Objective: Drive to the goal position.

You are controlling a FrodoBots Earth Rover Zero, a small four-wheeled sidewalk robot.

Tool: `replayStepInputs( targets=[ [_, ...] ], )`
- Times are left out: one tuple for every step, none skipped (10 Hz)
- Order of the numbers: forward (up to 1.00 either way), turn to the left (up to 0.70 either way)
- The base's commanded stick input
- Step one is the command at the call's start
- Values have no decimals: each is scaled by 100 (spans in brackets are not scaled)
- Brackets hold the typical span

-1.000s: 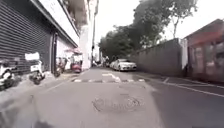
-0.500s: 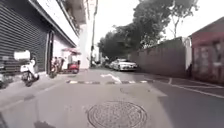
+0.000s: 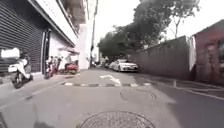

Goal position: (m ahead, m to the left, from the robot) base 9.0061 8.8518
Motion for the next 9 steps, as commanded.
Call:
replayStepInputs(
  targets=[
    [70, 0],
    [70, 0],
    [70, 0],
    [70, 0],
    [70, 0],
    [70, 0],
    [70, 0],
    [70, 0],
    [70, 0]
  ],
)
